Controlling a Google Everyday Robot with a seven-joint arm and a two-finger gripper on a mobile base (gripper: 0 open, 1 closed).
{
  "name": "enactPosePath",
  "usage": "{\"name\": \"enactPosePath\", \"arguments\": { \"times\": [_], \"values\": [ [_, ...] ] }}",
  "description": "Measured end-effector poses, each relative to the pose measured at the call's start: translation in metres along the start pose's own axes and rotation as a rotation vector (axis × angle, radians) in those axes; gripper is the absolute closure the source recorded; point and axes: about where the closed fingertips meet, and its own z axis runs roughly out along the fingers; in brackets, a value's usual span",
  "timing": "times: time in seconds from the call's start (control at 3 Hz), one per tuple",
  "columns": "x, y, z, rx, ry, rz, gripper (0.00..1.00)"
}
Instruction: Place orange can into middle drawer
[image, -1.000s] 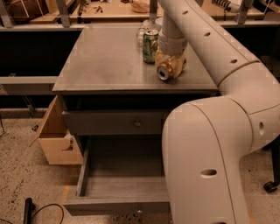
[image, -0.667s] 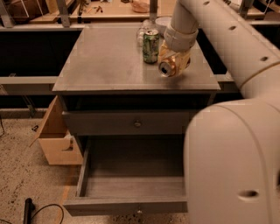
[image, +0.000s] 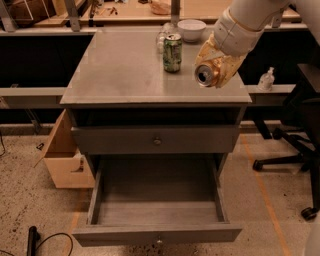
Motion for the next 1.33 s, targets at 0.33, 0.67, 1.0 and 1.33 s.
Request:
{"name": "enactPosePath", "arguments": {
  "times": [0.33,0.67,1.0,1.33],
  "values": [
    [0.0,-0.001,0.002,-0.001,0.0,-0.001,1.0],
    [-0.027,0.007,-0.002,0.0,-0.065,0.059,1.0],
    [-0.084,0.021,-0.004,0.025,-0.209,0.204,1.0],
    [-0.168,0.025,0.026,0.061,-0.439,0.479,1.0]
  ]
}}
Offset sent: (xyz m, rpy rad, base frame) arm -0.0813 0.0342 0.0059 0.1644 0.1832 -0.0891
